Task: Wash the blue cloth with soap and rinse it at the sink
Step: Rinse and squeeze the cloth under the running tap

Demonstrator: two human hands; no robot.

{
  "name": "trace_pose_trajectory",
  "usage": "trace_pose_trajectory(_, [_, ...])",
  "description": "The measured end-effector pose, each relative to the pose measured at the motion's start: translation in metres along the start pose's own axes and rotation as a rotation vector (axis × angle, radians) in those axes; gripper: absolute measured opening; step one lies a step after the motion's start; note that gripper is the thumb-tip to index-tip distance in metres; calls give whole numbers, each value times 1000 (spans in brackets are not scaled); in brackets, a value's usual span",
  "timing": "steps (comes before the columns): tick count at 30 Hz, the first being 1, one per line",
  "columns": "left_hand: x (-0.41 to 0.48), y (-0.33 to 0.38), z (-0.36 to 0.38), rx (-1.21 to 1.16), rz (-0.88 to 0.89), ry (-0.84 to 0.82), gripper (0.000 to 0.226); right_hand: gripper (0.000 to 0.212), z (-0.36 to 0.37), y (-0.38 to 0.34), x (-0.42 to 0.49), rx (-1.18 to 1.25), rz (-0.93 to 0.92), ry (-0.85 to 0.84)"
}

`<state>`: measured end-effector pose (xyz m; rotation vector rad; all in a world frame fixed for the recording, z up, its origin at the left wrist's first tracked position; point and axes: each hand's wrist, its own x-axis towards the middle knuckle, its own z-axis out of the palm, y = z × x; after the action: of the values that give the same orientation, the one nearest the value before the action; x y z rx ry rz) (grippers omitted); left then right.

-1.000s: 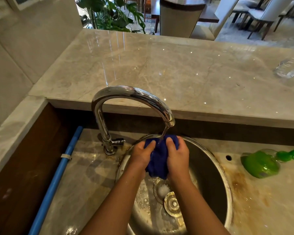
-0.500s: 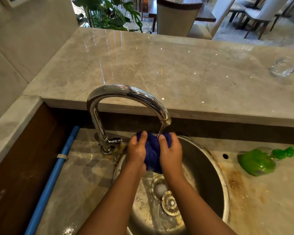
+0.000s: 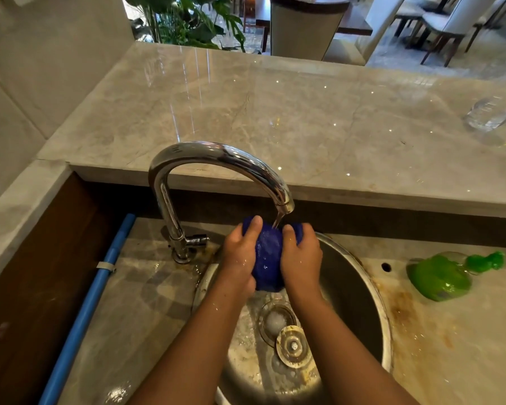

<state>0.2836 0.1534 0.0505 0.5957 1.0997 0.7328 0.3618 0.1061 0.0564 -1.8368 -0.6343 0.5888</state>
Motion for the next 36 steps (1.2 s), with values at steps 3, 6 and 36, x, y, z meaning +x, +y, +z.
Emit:
trace_pose_trajectory(3, [10,7,-3,24,48,-29,31,13,-4,-8,-20,135,-89,-25])
trace_pose_trajectory(6, [7,3,3,16,14,-19,20,8,6,-16,-30,117,-188,-101])
trace_pose_trajectory(36, [-26,-28,-24,209,123,-53,25,37,-5,-1,-7,890,428,-229])
